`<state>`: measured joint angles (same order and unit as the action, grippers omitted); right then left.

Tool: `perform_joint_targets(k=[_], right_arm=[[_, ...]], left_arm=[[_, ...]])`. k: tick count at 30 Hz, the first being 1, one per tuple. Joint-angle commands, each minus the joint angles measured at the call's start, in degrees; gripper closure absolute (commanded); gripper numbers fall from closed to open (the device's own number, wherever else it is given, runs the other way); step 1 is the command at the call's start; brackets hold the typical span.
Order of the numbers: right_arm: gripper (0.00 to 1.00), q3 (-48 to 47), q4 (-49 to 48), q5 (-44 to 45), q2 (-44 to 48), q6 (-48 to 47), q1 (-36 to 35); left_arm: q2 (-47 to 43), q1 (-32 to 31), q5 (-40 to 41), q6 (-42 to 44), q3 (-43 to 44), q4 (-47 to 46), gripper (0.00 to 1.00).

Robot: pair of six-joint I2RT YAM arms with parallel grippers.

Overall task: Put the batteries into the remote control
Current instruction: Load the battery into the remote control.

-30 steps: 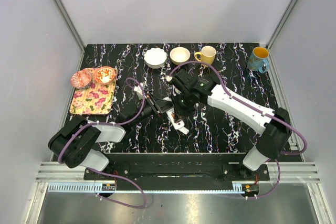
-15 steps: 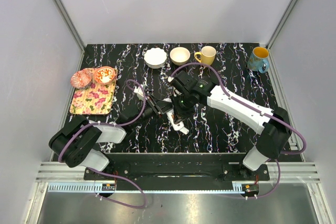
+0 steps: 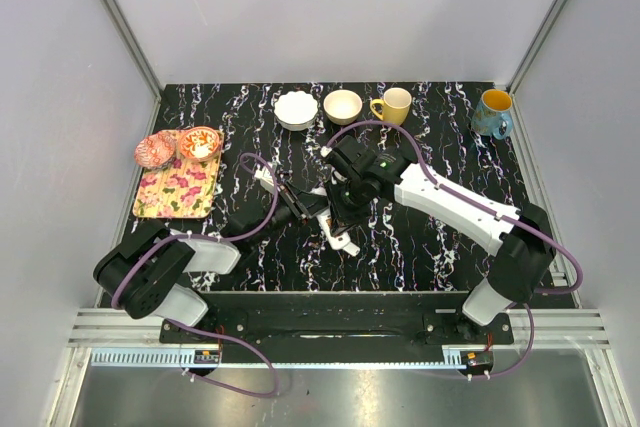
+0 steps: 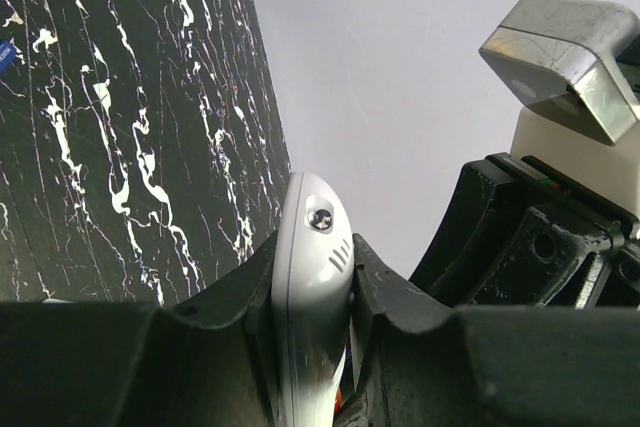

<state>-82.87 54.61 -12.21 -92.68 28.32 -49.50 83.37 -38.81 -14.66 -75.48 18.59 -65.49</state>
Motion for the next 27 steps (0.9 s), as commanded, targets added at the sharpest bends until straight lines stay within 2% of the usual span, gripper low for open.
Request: perform_joint_targets(k=[1,18,27], right_arm=[[0.79,-0.4,-11.8,3.4,0.0,0.8,1.0],[0.60,-5.6,-2.8,6.5,0.5,-2.9,1.0],[0.50,-6.1,3.6,7.6,6.4,-4.3,1.0]], left_arm=[[-1.8,-3.3,-4.6,-4.4,1.2,-14.0,1.00],[-1.5,-2.8,-4.3,-2.7,2.0,-11.2,1.00],[-2.6,1.0,-5.6,-2.4,2.3,-9.8,1.00]])
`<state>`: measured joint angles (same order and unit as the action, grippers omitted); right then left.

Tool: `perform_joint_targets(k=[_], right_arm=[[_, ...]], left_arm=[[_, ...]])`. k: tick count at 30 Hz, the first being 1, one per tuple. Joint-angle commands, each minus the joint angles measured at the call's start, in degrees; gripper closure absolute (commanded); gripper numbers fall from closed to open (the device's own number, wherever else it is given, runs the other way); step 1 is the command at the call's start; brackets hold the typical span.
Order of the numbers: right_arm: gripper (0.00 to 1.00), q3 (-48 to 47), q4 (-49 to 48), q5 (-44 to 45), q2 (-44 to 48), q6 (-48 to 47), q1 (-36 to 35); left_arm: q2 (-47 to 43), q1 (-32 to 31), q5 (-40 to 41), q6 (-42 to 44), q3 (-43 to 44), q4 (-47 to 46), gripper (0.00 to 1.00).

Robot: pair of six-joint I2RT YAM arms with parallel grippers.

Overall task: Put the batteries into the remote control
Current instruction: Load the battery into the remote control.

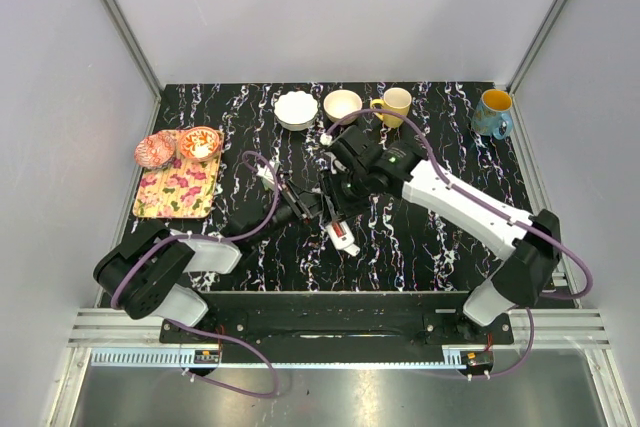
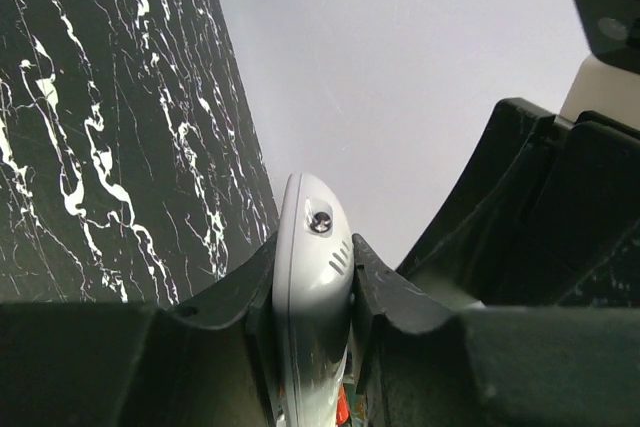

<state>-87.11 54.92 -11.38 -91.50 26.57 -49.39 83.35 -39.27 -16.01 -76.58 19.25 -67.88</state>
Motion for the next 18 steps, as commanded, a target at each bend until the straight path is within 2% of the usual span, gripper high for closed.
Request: perform_joint_targets(k=[1,6,8,10,12,13,14,16,17,18], right_arm=[[0.49,-1.8,3.7,6.5,6.8,-2.7,0.9],[0.45,-1.3,4.5,6.9,11.8,-2.5,0.8],[0.45,-0.6,3.6,10.7,13.9,-2.4,0.9],[0.46,4.4,-0.1,13.3,17.7,-1.5,1.0],[0.46,13.0,-9.9,12.7,21.4,0.1,1.8],[0.36,16.2,-13.7,11.4,25.4,2.8,2.9],[0.29,19.1,-20.8,3.0,27.2,4.4,6.0],[0.21,26.0,-26.9,-3.9,31.3,8.6,9.7],[0.13,29.4,-31.9,-8.9,32.2,9.5,11.9],[0.12,30.4,-33.5,-10.8,32.6,10.2,12.6]], left_arm=[[-2.8,1.8,-4.2,-1.1,1.8,-7.0,1.00],[-2.4,3.5,-4.8,-0.6,2.6,-5.8,1.00],[-2.1,3.8,-5.3,-0.9,2.6,-6.7,1.00],[-1.5,3.9,-5.7,-2.0,2.2,-9.4,1.00],[-0.1,4.1,-7.6,-3.8,2.1,-12.4,1.00],[0.5,4.1,-8.4,-4.6,2.0,-15.8,1.00],[1.2,4.2,-9.6,-5.5,2.0,-17.4,1.00],[3.0,4.2,-10.7,-7.4,1.9,-21.0,1.00],[3.5,4.3,-11.4,-7.9,1.9,-21.9,1.00],[4.1,4.2,-11.6,-8.5,1.7,-22.4,1.00]])
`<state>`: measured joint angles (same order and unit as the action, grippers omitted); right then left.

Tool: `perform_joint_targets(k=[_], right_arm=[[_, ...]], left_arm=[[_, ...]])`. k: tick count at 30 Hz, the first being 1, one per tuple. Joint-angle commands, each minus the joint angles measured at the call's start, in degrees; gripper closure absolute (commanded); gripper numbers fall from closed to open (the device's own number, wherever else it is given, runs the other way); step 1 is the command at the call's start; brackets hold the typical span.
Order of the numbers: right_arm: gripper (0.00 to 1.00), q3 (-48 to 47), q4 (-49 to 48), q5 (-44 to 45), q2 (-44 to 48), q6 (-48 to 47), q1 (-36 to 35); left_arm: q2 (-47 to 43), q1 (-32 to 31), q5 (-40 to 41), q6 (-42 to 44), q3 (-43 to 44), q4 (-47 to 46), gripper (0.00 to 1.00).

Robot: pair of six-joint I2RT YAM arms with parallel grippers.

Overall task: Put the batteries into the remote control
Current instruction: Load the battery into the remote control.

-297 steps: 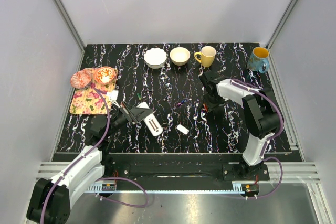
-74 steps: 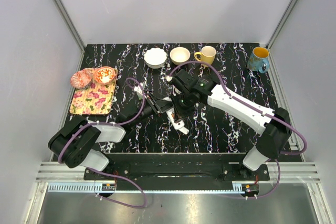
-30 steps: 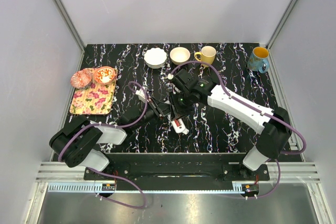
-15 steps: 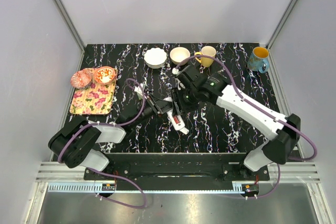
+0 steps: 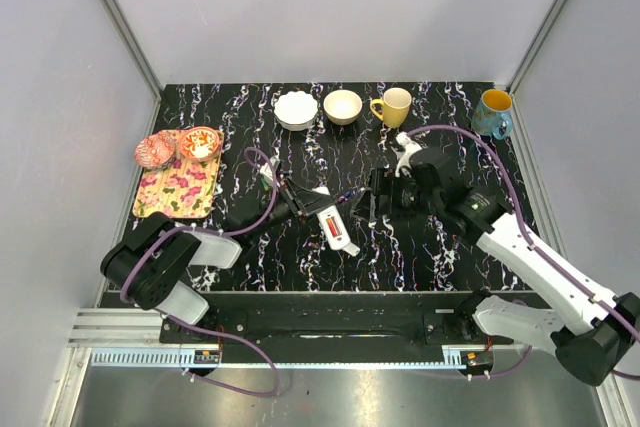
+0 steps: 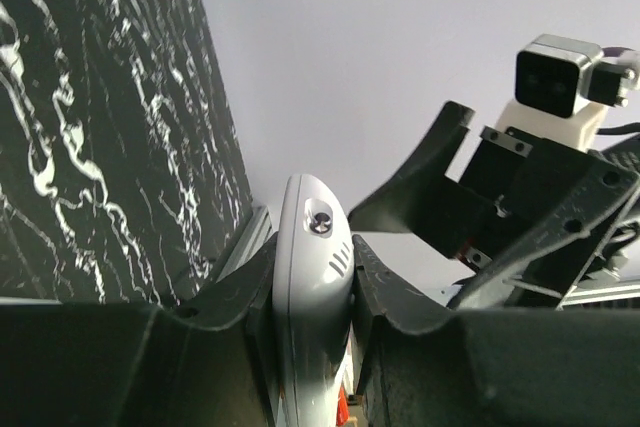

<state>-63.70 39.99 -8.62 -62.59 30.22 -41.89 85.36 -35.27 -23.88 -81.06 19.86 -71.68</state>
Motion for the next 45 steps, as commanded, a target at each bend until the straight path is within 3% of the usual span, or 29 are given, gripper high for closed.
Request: perform_joint_targets(k=[1,8,13,21,33,45], right_arm=[[0.11,7.5,-19.3,-15.1,3.4,7.2,5.5],[0.11,14.3,-29.3,-25.5,-0.9,10.1,5.7],[0.17,17.6,-36.4,-30.0,-3.1,13.4,5.7],[0.23,21.6,-45.2,-34.2,-4.8,17.2,5.7],[0.42,24.9,-50.9,-38.0,-7.2,20.7,5.7],[0.46,27.6,-58.9,-40.1,-10.1,25.6,5.7]], left_arm=[[2.2,0.2,-3.8,-4.2,0.9,-19.1,1.00],[1.9,0.3,-5.2,-5.1,2.0,-20.6,1.00],[1.0,0.3,-5.7,-5.2,2.6,-20.8,1.00],[-0.1,0.3,-6.2,-5.7,3.5,-21.6,1.00],[-0.4,0.3,-5.9,-5.7,3.8,-21.6,1.00],[-1.2,0.3,-5.9,-5.8,3.2,-22.0,1.00]])
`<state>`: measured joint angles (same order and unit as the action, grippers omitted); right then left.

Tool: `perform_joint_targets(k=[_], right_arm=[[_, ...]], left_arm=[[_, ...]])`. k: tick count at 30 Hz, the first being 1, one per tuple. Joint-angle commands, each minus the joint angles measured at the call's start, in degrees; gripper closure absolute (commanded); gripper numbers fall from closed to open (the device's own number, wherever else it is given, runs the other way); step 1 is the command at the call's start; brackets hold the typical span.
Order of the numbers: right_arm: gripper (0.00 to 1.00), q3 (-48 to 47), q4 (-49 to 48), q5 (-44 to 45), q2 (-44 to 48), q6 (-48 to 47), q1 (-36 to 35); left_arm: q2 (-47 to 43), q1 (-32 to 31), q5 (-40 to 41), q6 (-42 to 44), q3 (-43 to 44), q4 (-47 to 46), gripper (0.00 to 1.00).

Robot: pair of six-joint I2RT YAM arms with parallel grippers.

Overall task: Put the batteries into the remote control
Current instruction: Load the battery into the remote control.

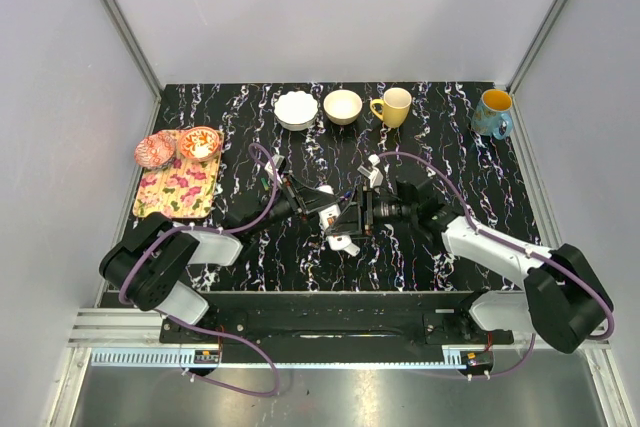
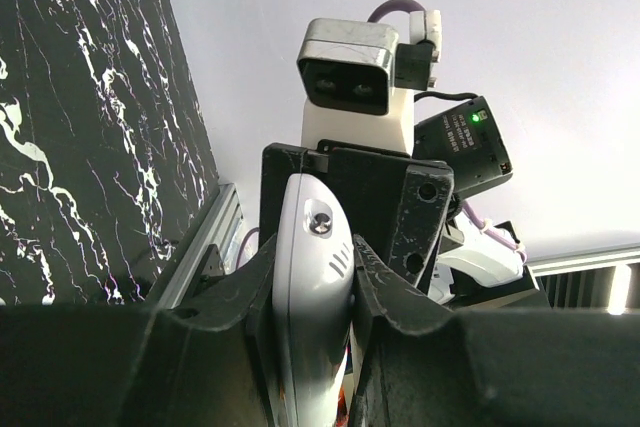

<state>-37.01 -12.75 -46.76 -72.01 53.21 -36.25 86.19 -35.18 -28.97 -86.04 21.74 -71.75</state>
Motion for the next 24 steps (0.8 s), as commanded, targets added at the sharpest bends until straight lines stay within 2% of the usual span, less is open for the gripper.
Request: perform_joint_targets(k=[1,4,9,19,24], right_arm=[[0.46,1.0,-7.2,-2.0,-0.7,2.9,0.0],[0.46,1.1,-7.8,-2.0,-0.9,3.5,0.0],[0.58,1.1,-8.3,-2.4,-1.6,3.8,0.0],[0.75,0.5,-7.4,-2.4,-3.0,3.5,0.0],[0.72,0.2,-6.5,-2.3,-3.1,3.0,0.0]], left_arm=[[-2.1,0.2,-0.8,-0.7,1.2,-21.9,1.00],[-2.3,0.2,-0.9,-0.6,1.0,-21.9,1.00],[-2.6,0.2,-1.0,-0.6,0.9,-22.2,1.00],[-3.1,0.0,-0.8,-0.8,1.2,-22.4,1.00],[-3.1,0.0,-0.6,-0.6,1.2,-22.4,1.00]])
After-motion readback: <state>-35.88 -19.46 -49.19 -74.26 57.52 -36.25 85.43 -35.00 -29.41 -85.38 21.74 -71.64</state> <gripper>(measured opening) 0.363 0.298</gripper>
